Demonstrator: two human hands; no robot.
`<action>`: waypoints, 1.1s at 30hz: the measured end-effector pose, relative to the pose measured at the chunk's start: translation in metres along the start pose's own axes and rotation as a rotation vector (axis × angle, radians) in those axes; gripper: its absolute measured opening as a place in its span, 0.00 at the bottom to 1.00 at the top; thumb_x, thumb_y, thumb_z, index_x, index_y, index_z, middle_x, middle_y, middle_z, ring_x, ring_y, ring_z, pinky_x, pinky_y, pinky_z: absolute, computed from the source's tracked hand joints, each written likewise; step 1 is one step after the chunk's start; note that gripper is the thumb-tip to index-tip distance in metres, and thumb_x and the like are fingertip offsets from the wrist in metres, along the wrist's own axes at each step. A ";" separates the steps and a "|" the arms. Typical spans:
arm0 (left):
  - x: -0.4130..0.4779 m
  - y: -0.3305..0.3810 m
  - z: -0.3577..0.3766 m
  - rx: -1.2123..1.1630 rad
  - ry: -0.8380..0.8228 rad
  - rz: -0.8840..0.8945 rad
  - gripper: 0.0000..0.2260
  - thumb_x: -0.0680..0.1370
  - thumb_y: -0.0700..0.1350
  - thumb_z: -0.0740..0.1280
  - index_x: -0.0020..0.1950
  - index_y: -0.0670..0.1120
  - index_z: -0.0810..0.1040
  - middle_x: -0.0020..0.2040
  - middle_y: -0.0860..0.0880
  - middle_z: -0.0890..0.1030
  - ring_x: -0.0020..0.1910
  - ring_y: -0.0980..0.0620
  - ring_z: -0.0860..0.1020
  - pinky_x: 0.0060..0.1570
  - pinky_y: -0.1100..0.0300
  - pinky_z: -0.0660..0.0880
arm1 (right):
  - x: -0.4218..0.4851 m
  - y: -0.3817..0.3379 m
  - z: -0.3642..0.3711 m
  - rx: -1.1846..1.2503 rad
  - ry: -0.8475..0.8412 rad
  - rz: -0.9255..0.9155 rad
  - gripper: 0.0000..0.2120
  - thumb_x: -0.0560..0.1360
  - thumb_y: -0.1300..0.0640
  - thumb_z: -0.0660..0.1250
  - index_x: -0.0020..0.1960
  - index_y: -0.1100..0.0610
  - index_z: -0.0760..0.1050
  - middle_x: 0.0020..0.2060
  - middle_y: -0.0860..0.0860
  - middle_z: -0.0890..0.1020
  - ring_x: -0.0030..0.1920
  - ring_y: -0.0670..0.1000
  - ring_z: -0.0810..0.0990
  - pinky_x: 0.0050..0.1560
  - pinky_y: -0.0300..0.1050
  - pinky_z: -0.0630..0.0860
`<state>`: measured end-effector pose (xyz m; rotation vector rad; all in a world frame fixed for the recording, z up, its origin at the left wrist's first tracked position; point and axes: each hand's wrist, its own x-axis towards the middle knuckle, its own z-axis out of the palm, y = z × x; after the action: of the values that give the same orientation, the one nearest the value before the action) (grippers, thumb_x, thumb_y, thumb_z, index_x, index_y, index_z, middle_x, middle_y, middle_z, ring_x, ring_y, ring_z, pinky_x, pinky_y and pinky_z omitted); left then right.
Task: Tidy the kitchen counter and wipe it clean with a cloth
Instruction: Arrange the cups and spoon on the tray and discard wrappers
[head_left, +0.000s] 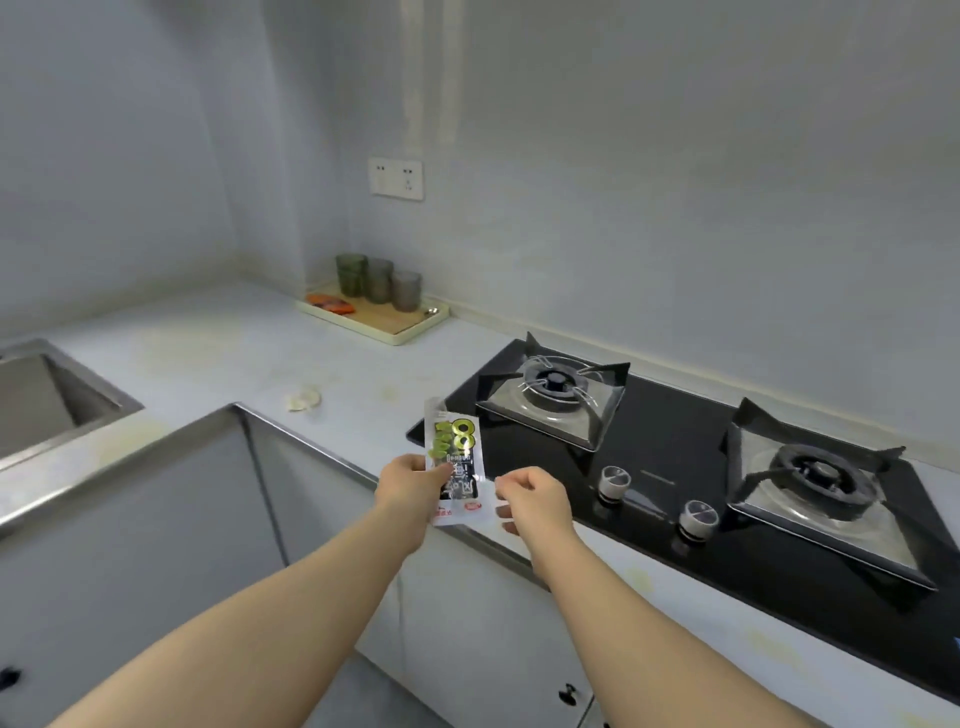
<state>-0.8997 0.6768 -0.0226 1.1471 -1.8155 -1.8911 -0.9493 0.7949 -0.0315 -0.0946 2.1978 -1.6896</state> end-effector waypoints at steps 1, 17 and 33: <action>0.011 0.000 -0.024 -0.014 0.027 -0.009 0.06 0.78 0.41 0.66 0.41 0.45 0.73 0.40 0.45 0.80 0.35 0.49 0.78 0.33 0.58 0.75 | 0.002 -0.005 0.024 0.006 -0.023 0.001 0.03 0.77 0.60 0.61 0.46 0.57 0.74 0.43 0.52 0.77 0.40 0.48 0.76 0.41 0.41 0.74; 0.133 -0.004 -0.228 -0.240 0.348 -0.136 0.07 0.78 0.39 0.66 0.41 0.45 0.73 0.43 0.44 0.80 0.41 0.44 0.80 0.52 0.47 0.78 | 0.062 -0.043 0.249 -0.091 -0.287 0.047 0.08 0.75 0.63 0.58 0.39 0.56 0.72 0.34 0.52 0.76 0.34 0.51 0.72 0.39 0.44 0.72; 0.279 0.012 -0.225 -0.306 0.395 -0.277 0.06 0.78 0.36 0.64 0.41 0.43 0.73 0.42 0.44 0.79 0.41 0.44 0.79 0.48 0.48 0.78 | 0.223 -0.066 0.333 -0.790 -0.337 -0.132 0.13 0.75 0.57 0.62 0.58 0.56 0.69 0.57 0.55 0.73 0.57 0.57 0.73 0.50 0.45 0.71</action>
<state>-0.9273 0.3249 -0.0841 1.5787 -1.1647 -1.8313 -1.0593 0.4096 -0.0959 -0.6783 2.4712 -0.6875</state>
